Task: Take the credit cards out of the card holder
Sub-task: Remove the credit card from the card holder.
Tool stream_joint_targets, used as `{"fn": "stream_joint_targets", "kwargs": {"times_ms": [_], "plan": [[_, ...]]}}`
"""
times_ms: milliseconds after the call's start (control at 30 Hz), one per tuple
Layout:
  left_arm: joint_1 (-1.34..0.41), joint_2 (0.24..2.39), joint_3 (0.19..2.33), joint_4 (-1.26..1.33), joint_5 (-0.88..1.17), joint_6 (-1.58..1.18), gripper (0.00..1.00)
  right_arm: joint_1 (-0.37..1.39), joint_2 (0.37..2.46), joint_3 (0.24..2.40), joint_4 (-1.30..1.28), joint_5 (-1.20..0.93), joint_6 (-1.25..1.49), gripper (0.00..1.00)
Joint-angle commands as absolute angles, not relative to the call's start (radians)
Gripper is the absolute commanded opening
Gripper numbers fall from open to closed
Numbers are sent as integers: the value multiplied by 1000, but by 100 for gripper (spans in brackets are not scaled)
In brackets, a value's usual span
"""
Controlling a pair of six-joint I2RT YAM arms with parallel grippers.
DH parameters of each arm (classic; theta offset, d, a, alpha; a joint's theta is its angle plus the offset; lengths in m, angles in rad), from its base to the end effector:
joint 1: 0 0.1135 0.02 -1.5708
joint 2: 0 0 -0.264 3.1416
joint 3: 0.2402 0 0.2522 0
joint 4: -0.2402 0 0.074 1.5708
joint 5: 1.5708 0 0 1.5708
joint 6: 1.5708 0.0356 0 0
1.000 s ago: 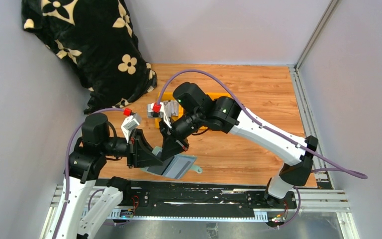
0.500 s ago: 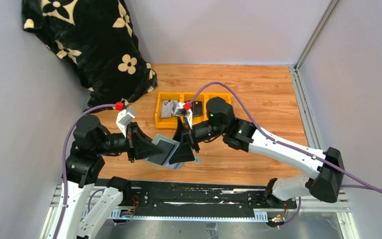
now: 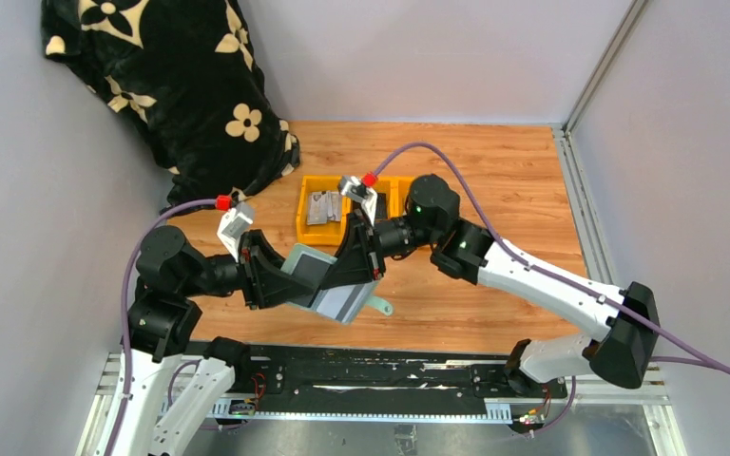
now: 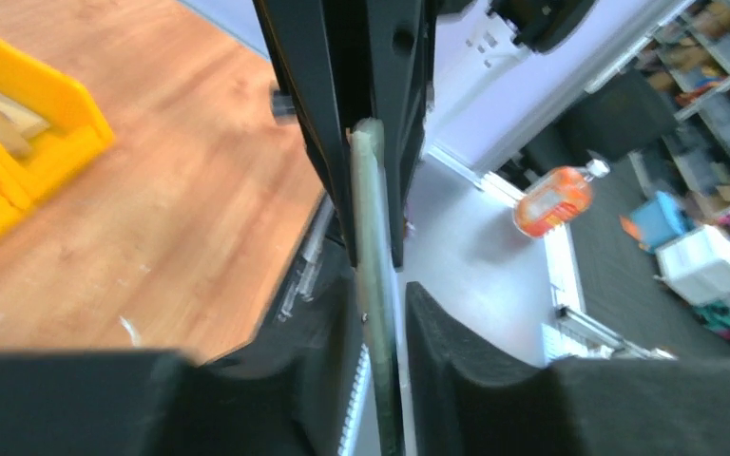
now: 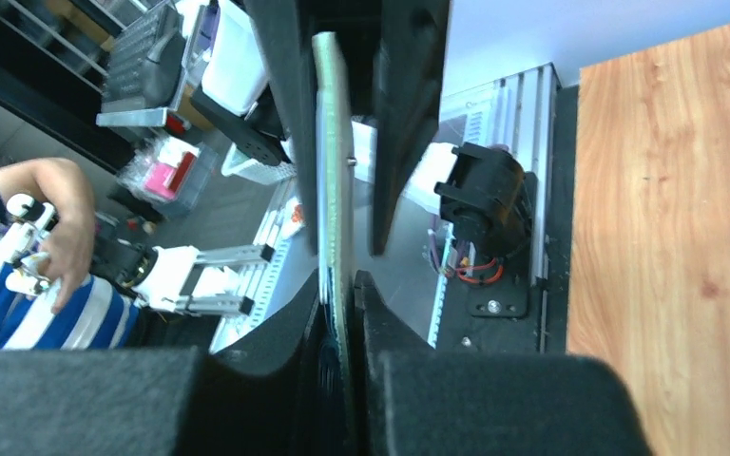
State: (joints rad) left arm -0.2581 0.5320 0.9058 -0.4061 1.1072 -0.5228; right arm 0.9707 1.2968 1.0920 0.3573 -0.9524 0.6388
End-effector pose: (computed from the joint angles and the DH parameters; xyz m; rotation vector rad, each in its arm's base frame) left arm 0.0774 -0.0534 0.3898 0.7119 1.6520 -1.4510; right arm 0.1422 0.2591 0.3910 -1.1929 1.3958 1.8845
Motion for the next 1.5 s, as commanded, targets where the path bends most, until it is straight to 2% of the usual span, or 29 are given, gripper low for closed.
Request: {"fn": "stream_joint_targets", "kwargs": {"times_ms": [0, 100, 167, 233, 433, 600, 633, 667, 700, 733, 800, 967, 1033, 1233, 1467], "plan": [[-259, 543, 891, -596, 1228, -362, 42, 974, 1350, 1354, -206, -1019, 318, 0], [-259, 555, 879, -598, 1277, -351, 42, 1003, 1426, 1498, -472, -1018, 153, 0], [-259, 571, 886, -597, 1309, -338, 36, 1023, 1471, 1573, -594, -1008, 69, 0], [-259, 587, 896, -601, 1352, -337, 31, 1037, 1496, 1611, -649, -1001, 14, 0], [-259, 587, 891, -603, 1391, -313, 25, 1059, 1541, 1693, -729, -990, -47, 0], [-259, 568, 864, -602, 1386, -298, 6, 1066, 1554, 1736, -742, -986, -57, 1], [-259, 565, 863, -603, 1376, -294, 3, 1065, 1554, 1739, -736, -987, -56, 3], [-259, 563, 863, -604, 1364, -290, 0, 1065, 1552, 1741, -722, -985, -54, 14], [-259, 563, 867, -607, 1347, -289, 0, 1063, 1546, 1739, -704, -967, -52, 31], [-259, 566, 876, -608, 1321, -289, 0, 1052, 1526, 1728, -677, -918, -35, 43], [-259, 578, 893, -610, 1263, -292, 0, 1006, 1472, 1680, -586, -809, 51, 51], [-259, 585, 903, -577, 1090, -343, 0, 890, 1208, 1377, -160, -519, 353, 55], [-259, 578, 893, -533, 1039, -387, 0, 890, 1116, 1259, 18, -490, 426, 59], [-259, 563, 873, -414, 1017, -503, 0, 932, 1088, 1086, 240, -670, 635, 57], [-259, 562, 873, -352, 1046, -579, 0, 969, 1169, 1038, 356, -744, 720, 52]]}}
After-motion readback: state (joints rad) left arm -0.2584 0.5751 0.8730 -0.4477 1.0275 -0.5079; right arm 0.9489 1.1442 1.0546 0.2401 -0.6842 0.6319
